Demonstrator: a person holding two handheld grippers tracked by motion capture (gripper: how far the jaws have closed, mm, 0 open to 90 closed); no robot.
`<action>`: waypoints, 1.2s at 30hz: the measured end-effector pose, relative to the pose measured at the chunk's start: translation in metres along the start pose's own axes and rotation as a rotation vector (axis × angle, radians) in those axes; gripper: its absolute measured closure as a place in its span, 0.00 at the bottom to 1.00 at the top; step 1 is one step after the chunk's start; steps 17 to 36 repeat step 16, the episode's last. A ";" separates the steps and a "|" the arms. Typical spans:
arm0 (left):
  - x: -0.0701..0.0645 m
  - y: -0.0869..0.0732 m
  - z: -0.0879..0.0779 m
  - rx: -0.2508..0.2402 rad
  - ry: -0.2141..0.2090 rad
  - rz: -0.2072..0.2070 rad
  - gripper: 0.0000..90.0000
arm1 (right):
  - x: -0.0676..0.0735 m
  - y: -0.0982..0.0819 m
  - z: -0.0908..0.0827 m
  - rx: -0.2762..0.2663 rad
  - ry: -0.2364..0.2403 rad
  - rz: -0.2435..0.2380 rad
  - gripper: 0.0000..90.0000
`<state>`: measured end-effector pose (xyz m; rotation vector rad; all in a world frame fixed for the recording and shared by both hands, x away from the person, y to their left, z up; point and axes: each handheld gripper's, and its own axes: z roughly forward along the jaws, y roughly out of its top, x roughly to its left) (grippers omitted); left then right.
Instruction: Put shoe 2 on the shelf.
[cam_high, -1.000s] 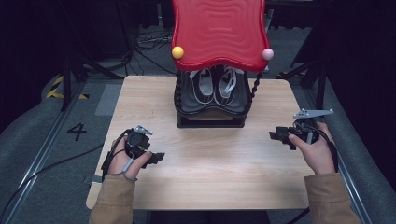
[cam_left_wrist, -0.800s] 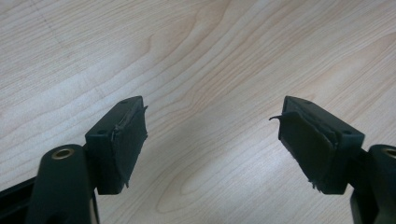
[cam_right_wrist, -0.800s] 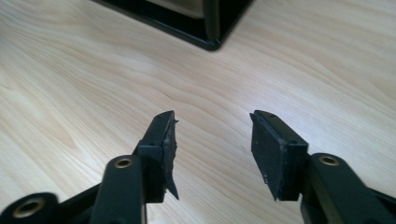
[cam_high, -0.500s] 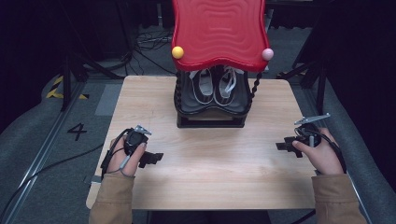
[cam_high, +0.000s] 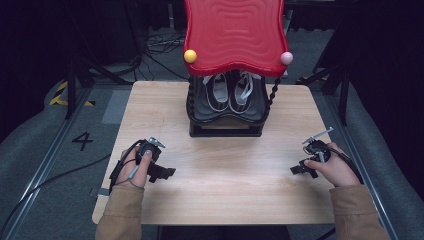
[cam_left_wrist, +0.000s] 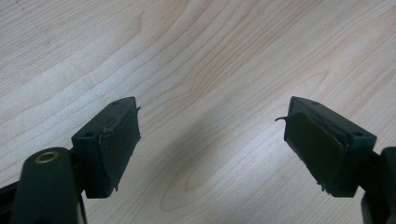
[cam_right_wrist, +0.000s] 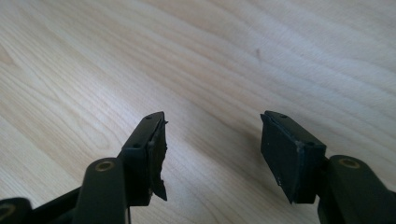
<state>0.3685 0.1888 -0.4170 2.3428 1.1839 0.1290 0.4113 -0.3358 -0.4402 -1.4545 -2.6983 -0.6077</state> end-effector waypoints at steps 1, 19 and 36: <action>0.000 0.000 0.000 0.003 -0.002 0.004 0.21 | 0.001 0.000 0.002 0.013 0.004 -0.006 0.45; -0.006 0.002 0.013 0.074 -0.040 0.068 0.21 | 0.003 -0.001 0.009 0.078 0.000 -0.113 0.41; -0.006 0.002 0.013 0.074 -0.040 0.068 0.21 | 0.003 -0.001 0.009 0.078 0.000 -0.113 0.41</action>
